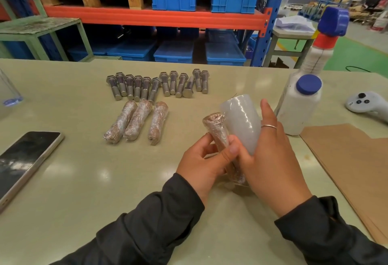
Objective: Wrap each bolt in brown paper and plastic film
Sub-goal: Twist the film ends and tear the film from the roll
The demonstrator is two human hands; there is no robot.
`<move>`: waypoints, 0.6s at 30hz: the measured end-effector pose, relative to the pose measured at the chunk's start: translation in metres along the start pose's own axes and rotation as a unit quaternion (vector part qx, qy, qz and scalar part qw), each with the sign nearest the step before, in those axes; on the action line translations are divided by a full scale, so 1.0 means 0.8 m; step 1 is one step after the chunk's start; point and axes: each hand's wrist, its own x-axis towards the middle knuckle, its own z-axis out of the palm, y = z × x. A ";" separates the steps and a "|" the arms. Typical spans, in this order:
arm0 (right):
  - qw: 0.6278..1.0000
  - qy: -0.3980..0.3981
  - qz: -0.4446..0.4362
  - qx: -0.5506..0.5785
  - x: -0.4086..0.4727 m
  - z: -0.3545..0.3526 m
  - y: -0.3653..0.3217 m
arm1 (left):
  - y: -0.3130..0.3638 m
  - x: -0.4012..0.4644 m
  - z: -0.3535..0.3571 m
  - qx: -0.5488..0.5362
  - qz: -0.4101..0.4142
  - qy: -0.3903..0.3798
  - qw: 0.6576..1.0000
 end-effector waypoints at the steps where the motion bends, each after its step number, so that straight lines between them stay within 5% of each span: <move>1: 1.000 -0.006 0.004 0.001 0.001 -0.001 0.000 | 0.000 0.001 0.000 0.013 0.008 0.012 1.000; 18: 0.952 -0.132 0.117 0.250 0.016 -0.018 0.018 | 0.003 0.006 -0.013 -0.020 -0.003 0.034 0.999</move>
